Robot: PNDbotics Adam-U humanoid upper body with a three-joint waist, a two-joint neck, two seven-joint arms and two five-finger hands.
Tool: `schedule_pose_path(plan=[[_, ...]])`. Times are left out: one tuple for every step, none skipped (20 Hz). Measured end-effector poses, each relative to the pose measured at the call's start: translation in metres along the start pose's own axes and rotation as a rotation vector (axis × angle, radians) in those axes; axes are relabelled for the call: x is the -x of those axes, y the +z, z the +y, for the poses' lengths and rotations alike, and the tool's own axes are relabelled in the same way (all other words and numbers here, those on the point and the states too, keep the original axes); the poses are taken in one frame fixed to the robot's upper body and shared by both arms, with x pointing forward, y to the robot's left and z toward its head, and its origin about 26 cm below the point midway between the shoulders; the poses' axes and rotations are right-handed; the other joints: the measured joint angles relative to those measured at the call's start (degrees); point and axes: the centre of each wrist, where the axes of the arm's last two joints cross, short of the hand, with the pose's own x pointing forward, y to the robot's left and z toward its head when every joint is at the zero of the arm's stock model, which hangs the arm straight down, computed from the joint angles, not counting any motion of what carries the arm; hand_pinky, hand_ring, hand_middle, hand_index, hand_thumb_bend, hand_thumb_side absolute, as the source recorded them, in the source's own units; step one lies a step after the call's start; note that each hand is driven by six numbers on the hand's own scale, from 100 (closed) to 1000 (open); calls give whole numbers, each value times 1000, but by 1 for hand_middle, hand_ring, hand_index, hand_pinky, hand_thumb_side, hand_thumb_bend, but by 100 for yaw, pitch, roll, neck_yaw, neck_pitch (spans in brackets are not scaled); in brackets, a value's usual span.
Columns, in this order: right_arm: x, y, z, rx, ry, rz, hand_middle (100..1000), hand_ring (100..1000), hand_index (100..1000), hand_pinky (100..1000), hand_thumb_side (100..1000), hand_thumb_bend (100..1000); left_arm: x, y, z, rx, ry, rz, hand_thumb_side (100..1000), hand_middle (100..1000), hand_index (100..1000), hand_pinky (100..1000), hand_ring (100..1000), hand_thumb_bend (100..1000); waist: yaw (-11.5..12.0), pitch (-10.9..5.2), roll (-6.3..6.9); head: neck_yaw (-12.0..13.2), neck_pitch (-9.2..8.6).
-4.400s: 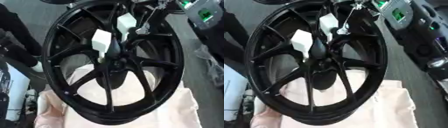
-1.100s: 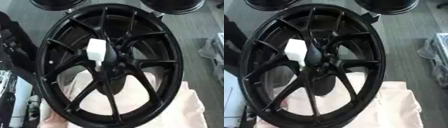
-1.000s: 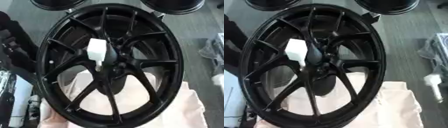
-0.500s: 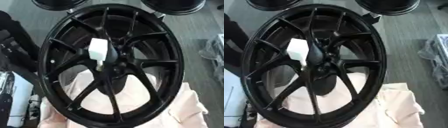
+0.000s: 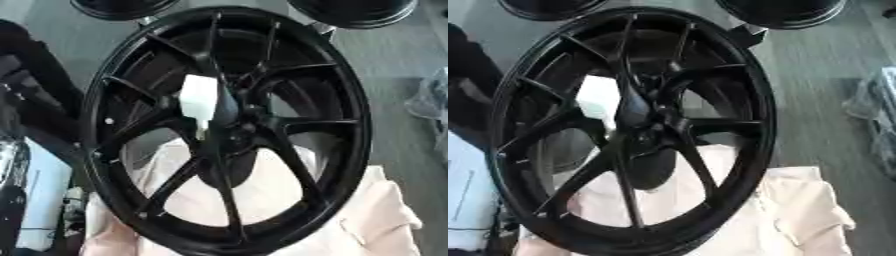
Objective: Pull the pin out of the wheel hub.
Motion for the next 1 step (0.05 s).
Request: schedule_pose_path(plan=[[3,-1,1,2,-65,3,726,776,799,901,688,100,0,0,-1,4,1,-3,732,731,707,639,753,318,4,0,10,-3,0]])
